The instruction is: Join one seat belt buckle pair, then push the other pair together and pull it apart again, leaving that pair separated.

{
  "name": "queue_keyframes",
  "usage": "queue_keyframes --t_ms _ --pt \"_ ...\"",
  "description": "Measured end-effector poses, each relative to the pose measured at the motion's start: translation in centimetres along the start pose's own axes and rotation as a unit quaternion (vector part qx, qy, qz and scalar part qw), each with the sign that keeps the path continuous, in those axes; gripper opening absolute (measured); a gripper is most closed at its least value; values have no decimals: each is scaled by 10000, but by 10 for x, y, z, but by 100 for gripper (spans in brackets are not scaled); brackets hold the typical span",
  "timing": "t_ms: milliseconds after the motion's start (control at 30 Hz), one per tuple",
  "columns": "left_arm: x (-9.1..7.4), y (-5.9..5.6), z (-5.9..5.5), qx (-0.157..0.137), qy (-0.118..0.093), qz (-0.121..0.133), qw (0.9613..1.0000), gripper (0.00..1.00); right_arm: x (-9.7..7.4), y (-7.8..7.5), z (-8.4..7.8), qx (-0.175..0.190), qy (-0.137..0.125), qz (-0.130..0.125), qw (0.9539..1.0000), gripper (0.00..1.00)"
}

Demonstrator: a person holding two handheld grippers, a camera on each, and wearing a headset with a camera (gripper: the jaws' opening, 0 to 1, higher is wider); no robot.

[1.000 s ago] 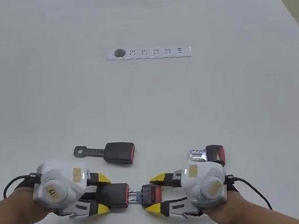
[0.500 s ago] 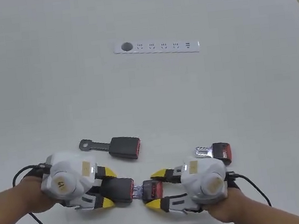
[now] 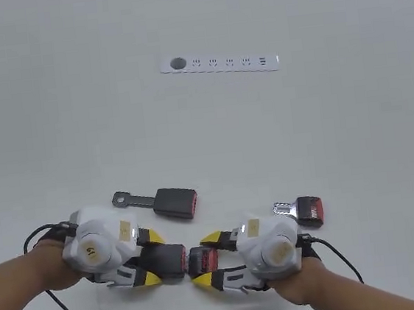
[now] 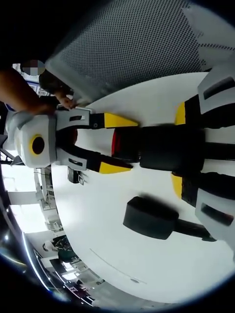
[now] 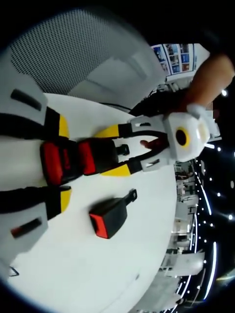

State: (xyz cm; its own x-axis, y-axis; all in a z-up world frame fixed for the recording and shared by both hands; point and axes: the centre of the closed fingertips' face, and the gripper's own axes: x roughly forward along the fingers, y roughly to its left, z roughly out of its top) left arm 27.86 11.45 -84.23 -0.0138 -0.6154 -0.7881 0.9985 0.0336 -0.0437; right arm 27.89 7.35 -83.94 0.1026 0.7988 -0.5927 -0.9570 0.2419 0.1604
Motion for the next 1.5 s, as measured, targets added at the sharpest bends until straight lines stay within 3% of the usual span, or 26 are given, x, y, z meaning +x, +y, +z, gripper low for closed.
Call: queue_keyframes --t_ms 433,667,1500 --pt "-2 -2 -1 76 17 -89 9999 34 1 0 0 -92 39 -34 9999 36" --pt "-3 -3 -2 123 -1 -150 9998 34 -1 0 -2 -321 125 4 9994 36" --pt "-6 1 -1 51 -294 -252 9992 34 -5 -1 -3 -309 -4 -86 9995 35"
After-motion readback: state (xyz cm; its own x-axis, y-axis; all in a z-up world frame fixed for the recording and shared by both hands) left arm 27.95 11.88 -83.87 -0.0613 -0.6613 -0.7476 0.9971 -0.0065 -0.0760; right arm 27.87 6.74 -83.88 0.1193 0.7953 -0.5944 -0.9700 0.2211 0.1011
